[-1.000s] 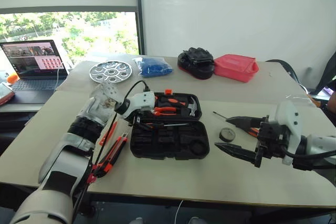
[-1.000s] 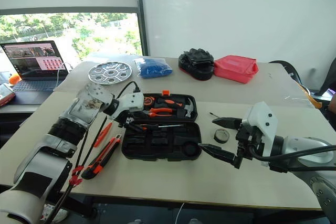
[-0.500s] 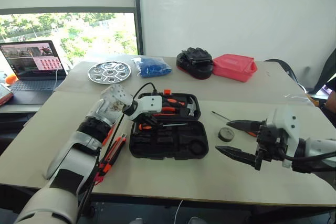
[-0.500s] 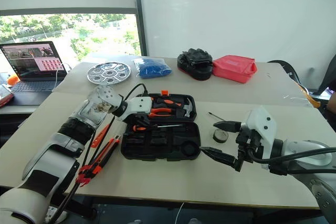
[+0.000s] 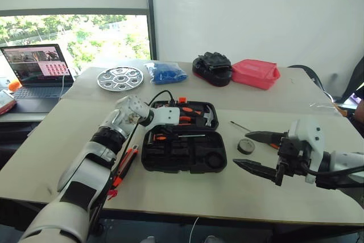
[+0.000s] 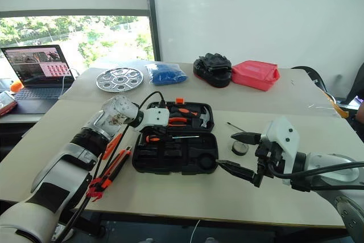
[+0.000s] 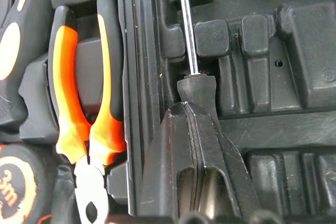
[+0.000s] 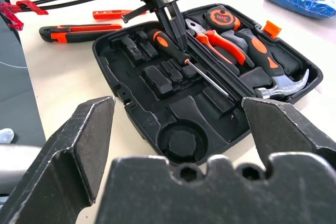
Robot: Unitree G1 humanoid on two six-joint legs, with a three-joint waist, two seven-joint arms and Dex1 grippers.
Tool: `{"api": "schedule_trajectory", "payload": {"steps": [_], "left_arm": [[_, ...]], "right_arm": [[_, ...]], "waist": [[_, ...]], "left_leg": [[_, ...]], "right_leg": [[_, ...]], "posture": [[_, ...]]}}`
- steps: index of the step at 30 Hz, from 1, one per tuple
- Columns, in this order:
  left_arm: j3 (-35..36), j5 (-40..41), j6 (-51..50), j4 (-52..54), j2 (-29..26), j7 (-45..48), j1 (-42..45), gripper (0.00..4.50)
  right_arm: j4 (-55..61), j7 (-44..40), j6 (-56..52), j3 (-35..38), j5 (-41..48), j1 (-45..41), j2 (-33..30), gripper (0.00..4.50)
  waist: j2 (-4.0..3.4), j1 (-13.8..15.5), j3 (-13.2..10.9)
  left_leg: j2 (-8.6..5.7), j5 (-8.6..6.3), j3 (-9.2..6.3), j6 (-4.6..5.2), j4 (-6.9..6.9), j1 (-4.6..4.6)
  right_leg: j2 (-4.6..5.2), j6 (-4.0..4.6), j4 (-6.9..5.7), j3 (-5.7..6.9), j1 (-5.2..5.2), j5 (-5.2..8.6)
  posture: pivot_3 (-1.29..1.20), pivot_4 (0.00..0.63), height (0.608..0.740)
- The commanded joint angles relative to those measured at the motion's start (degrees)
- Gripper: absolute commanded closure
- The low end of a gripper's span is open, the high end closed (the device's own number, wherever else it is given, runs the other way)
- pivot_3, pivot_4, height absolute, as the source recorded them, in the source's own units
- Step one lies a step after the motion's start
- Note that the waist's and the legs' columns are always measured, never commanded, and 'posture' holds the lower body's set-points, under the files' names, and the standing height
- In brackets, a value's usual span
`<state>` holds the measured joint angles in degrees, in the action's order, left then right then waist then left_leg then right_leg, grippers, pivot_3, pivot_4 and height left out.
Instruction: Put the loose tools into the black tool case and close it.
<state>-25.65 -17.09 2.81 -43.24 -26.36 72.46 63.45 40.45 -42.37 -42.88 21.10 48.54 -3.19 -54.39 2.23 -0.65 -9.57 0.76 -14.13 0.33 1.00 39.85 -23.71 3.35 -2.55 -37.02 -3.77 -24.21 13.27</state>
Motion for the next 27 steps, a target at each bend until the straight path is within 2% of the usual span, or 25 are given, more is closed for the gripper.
{"api": "schedule_trajectory", "payload": {"steps": [1, 9, 11, 13, 16, 17, 18, 20, 22, 25, 27], "left_arm": [[-3.1, -3.2, 2.6, -1.1, 0.4, -0.5, -1.4, 4.46], [-1.9, -2.8, 3.8, -3.1, 1.9, -1.4, -0.6, 4.46], [3.3, 4.8, -1.7, 0.4, 1.7, 4.2, -1.1, 4.46], [10.3, 15.1, -11.5, 6.3, 1.6, 10.1, -1.8, 4.46], [15.0, 22.6, -18.8, 13.2, 0.7, 13.3, -2.9, 4.46], [17.9, 28.1, -24.5, 17.1, -0.1, 15.6, -3.1, 3.94], [19.8, 31.8, -30.1, 20.3, -1.2, 17.1, -3.1, 3.72], [22.0, 35.8, -35.4, 24.1, -2.2, 16.8, -3.5, 2.85], [23.2, 38.0, -37.9, 26.1, -2.3, 14.9, -3.7, 2.16], [24.7, 41.0, -41.1, 28.4, -3.0, 13.6, -3.3, 0.99], [24.9, 42.3, -41.8, 29.8, -3.8, 13.6, -3.2, 0.37]], "right_arm": [[1.2, 0.5, 1.1, 1.8, 0.6, -0.4, 0.3, 0.00], [0.9, 1.1, 1.2, 1.7, 0.0, -0.2, 1.2, 0.00], [0.4, 1.8, 1.4, 2.3, -1.1, 0.8, 1.6, 0.00], [-0.6, 3.0, 1.4, 3.0, -2.3, 1.8, 2.3, 0.00], [-1.7, 3.4, 1.9, 4.0, -3.9, 3.1, 2.7, 0.00], [-3.1, 3.4, 3.1, 4.9, -5.9, 4.1, 2.8, 0.00], [-5.0, 3.3, 3.5, 6.4, -7.0, 5.1, 2.9, 0.00], [-7.8, 1.9, 4.7, 8.8, -8.9, 7.2, 2.5, 0.00], [-10.2, -1.1, 6.6, 11.6, -11.0, 10.1, 1.1, 0.00], [-17.2, -8.8, 7.6, 21.3, -13.1, 15.9, -2.0, 0.00], [-21.6, -13.2, 7.9, 27.4, -14.3, 19.7, -3.5, 0.00]], "waist": [[0.00, 0.0, 0.0], [-0.12, 0.1, 0.1], [-0.12, 0.1, 0.1], [-0.12, 0.0, 0.1], [-0.12, 0.0, 0.1], [-0.13, 0.0, 0.1], [-0.12, 0.0, 0.0], [-0.14, -0.1, 0.1], [-0.22, -0.1, 0.1], [-0.28, 0.3, 0.1], [-0.28, 0.4, 0.1]], "left_leg": [[0.00, 0.00, 0.00, 0.00, 0.00, 0.00], [-0.02, 0.00, 0.03, 0.00, 0.00, 0.15], [-0.02, 0.00, 0.04, 0.00, 0.00, 0.15], [-0.01, 0.00, 0.03, 0.00, 0.00, 0.08], [0.03, 0.00, -0.03, 0.00, 0.01, -0.15], [0.02, 0.00, -0.09, 0.00, 0.01, -0.15], [0.01, 0.00, -0.11, 0.00, 0.01, -0.15], [0.02, 0.00, -0.15, 0.00, 0.01, -0.13], [0.01, -0.01, -0.16, 0.01, 0.00, -0.02], [-0.03, 0.00, -0.07, 0.01, 0.03, 0.07], [-0.04, 0.00, 0.03, 0.01, 0.05, 0.06]], "right_leg": [[0.00, 0.00, 0.00, 0.00, 0.01, 0.00], [0.01, -0.02, 0.01, -0.01, 0.15, 0.01], [0.01, -0.02, 0.00, -0.01, 0.15, 0.01], [0.01, -0.02, -0.01, -0.01, 0.07, 0.01], [0.00, -0.02, -0.03, 0.01, -0.15, 0.01], [0.00, -0.01, -0.03, 0.00, -0.16, 0.01], [0.00, -0.02, -0.03, 0.00, -0.15, 0.01], [-0.01, -0.02, -0.01, 0.01, -0.12, 0.01], [0.01, -0.03, -0.01, -0.02, -0.03, 0.02], [0.01, -0.04, -0.04, -0.02, 0.06, 0.03], [0.01, -0.05, -0.02, -0.02, 0.08, 0.02]], "posture": [[0.00, 0.150, 0.740], [0.00, 0.150, 0.740], [0.00, 0.150, 0.740], [0.00, 0.150, 0.740], [0.00, 0.150, 0.740], [0.00, 0.150, 0.740], [0.00, 0.150, 0.740], [0.00, 0.150, 0.740], [0.00, 0.150, 0.740], [0.00, 0.150, 0.740], [0.00, 0.150, 0.740]]}}
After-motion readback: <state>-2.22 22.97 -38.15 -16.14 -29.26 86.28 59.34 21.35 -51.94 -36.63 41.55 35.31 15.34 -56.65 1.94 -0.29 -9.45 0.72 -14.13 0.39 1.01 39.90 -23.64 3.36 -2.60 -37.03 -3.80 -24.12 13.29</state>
